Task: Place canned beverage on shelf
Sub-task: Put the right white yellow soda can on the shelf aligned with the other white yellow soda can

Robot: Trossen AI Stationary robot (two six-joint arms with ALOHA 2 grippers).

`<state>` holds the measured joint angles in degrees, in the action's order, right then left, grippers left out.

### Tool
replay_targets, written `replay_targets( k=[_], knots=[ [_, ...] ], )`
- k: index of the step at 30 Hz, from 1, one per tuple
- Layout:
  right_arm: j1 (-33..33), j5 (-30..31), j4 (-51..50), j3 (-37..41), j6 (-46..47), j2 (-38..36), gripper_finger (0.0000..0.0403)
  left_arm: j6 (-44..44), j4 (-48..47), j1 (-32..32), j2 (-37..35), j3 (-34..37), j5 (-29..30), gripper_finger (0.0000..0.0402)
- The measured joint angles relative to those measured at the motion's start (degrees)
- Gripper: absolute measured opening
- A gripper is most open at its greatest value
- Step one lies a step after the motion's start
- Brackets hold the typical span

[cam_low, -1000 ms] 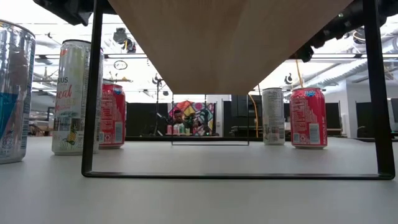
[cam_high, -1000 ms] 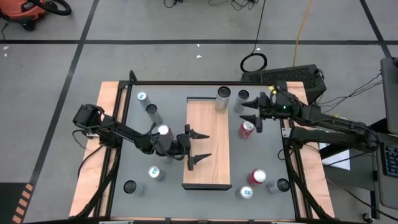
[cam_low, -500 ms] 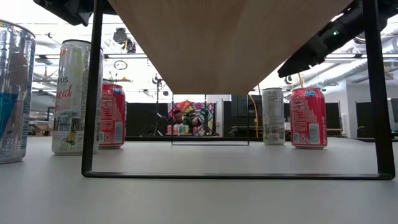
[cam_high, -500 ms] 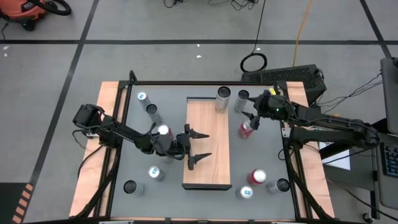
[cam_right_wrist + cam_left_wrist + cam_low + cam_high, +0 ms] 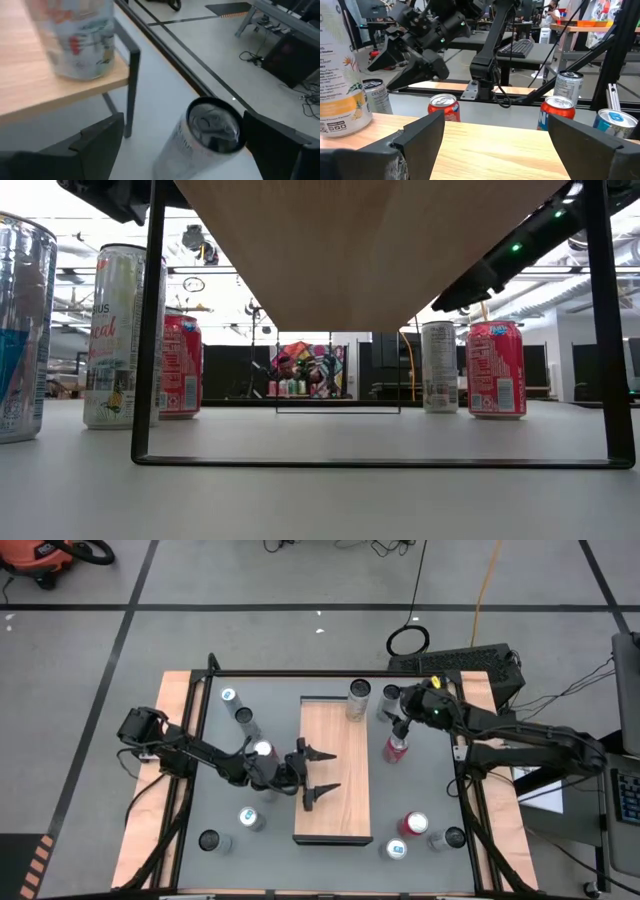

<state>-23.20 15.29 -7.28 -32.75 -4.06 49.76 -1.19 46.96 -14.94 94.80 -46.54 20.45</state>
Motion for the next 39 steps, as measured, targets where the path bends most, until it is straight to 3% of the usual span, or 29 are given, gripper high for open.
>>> replay_targets(
  k=[10,18,22,31,35,39],
  knots=[
    [-6.6,2.0,3.4,0.0,-0.1,9.7,0.0353,-0.2,-0.4,-1.4,0.0,0.0,0.8,0.0354],
    [-7.2,1.0,7.7,0.0,0.1,13.1,0.0350,-0.2,-0.4,-2.1,0.0,0.0,1.1,0.0354],
    [-7.2,1.0,7.7,0.0,0.8,13.2,0.0319,-1.1,-0.4,-2.1,0.0,0.0,1.1,0.0354],
    [-7.2,0.7,6.3,-0.1,3.9,13.0,0.0198,-1.4,-1.1,-2.1,0.0,0.0,1.1,0.0354],
    [-6.6,0.2,4.2,-0.3,4.8,11.3,0.0193,-1.5,-1.5,-2.1,0.0,0.0,1.1,0.0354],
    [-4.9,-0.7,-4.6,-4.0,6.7,7.1,0.0206,-1.5,-1.4,-2.0,0.0,0.0,1.2,0.0354]
  ],
)
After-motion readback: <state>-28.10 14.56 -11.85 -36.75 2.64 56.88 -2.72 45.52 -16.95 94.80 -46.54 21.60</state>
